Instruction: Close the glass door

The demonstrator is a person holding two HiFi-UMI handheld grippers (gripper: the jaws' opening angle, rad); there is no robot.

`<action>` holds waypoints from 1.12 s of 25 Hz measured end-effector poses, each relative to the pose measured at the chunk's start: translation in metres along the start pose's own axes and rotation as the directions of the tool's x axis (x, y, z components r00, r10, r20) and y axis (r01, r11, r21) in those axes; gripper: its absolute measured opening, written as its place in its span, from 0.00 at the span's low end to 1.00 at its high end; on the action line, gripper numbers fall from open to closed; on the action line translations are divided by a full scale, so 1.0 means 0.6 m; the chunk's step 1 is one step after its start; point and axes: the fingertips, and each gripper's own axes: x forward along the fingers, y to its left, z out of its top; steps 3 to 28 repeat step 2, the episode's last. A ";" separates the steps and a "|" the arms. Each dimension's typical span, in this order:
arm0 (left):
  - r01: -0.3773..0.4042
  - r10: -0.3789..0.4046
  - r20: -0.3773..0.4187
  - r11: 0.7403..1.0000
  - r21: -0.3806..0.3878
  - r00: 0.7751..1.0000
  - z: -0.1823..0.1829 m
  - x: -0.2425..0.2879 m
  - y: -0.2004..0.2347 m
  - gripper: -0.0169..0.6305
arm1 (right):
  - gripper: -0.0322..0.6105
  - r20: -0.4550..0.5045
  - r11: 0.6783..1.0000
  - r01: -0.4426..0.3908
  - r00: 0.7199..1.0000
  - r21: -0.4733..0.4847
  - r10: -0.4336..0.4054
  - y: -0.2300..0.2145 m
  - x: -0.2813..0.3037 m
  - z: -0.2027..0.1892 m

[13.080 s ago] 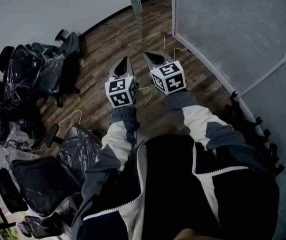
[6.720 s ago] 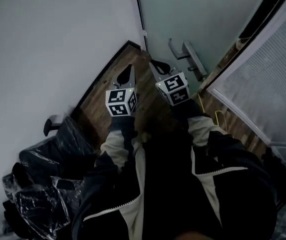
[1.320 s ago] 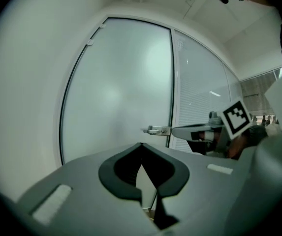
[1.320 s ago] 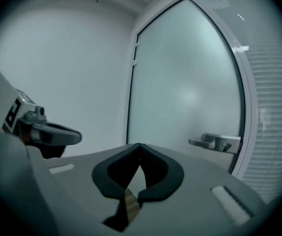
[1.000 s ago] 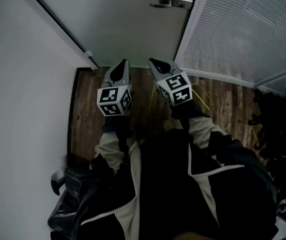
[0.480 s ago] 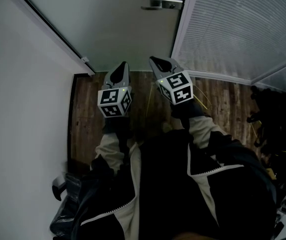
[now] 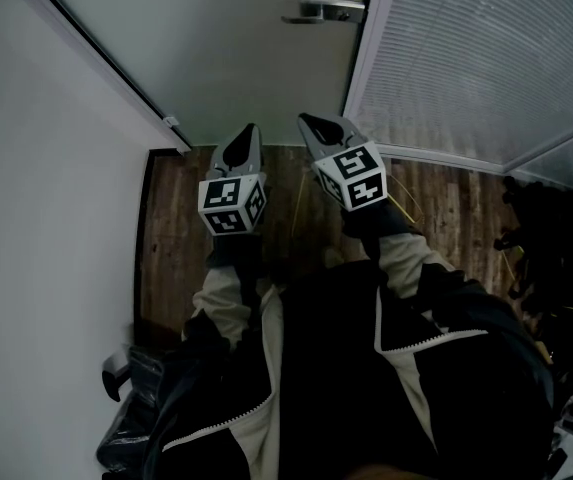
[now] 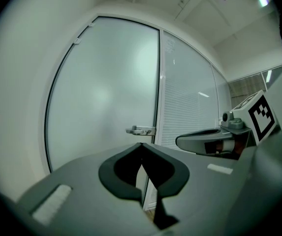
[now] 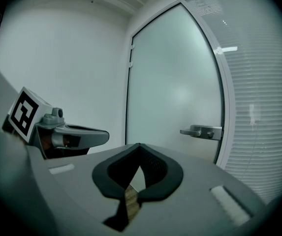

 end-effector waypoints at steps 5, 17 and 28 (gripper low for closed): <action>0.002 -0.002 0.000 1.000 0.002 1.000 0.001 0.002 -0.004 0.03 | 0.05 -0.001 1.000 0.000 1.000 -0.003 0.000 -0.002 -0.002 0.001; 0.002 -0.002 0.000 1.000 0.002 1.000 0.001 0.002 -0.004 0.03 | 0.05 -0.001 1.000 0.000 1.000 -0.003 0.000 -0.002 -0.002 0.001; 0.002 -0.002 0.000 1.000 0.002 1.000 0.001 0.002 -0.004 0.03 | 0.05 -0.001 1.000 0.000 1.000 -0.003 0.000 -0.002 -0.002 0.001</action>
